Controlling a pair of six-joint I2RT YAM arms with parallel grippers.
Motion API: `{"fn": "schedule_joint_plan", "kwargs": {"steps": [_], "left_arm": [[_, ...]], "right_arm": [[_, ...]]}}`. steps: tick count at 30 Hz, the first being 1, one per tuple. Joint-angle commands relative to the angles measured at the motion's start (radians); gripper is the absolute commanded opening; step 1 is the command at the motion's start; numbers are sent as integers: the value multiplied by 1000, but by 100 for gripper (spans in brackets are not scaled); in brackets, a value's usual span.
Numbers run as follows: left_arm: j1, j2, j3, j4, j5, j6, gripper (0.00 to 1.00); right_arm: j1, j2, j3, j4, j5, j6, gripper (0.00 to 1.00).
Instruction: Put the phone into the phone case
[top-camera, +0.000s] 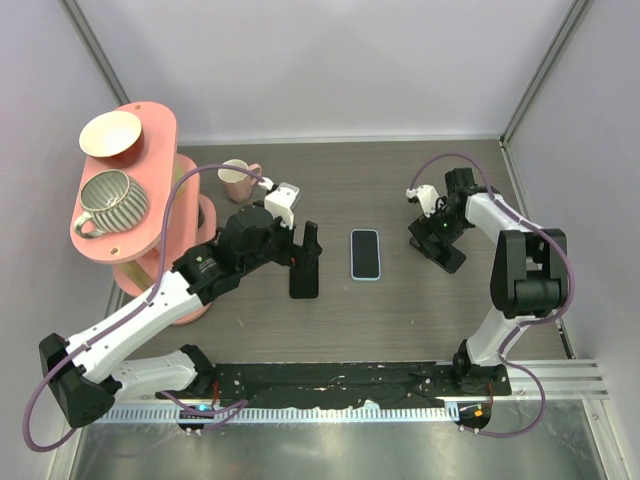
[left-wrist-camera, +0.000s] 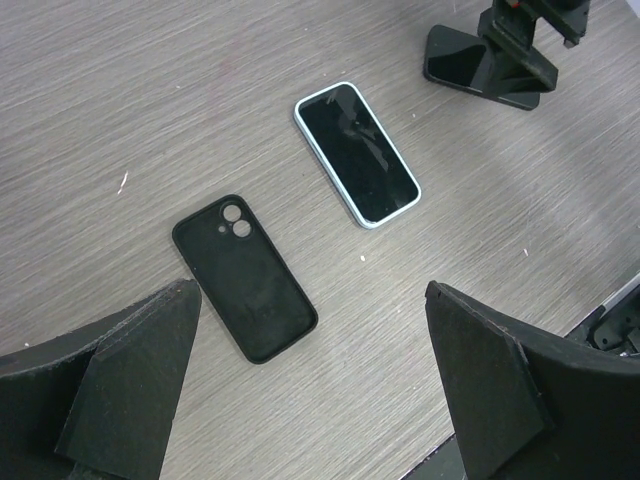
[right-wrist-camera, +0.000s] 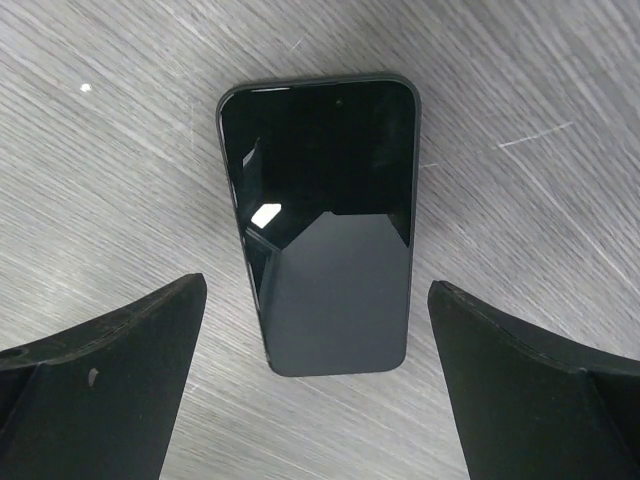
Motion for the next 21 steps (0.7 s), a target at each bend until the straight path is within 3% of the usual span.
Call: {"fn": "schedule_joint_plan", "kwargs": {"steps": [1,15,21], "left_arm": [[-5,-29,-9,78,18,6,100],[-4,-39,-6,72,84,41,100],[-4,-20,5,58,52,55,94]], "right_arm": [[-7,62,73,-32,-24,-112,99],[-10,200,119,-32,2,-85,95],[-9,224,137,-32,-11,-5,82]]}}
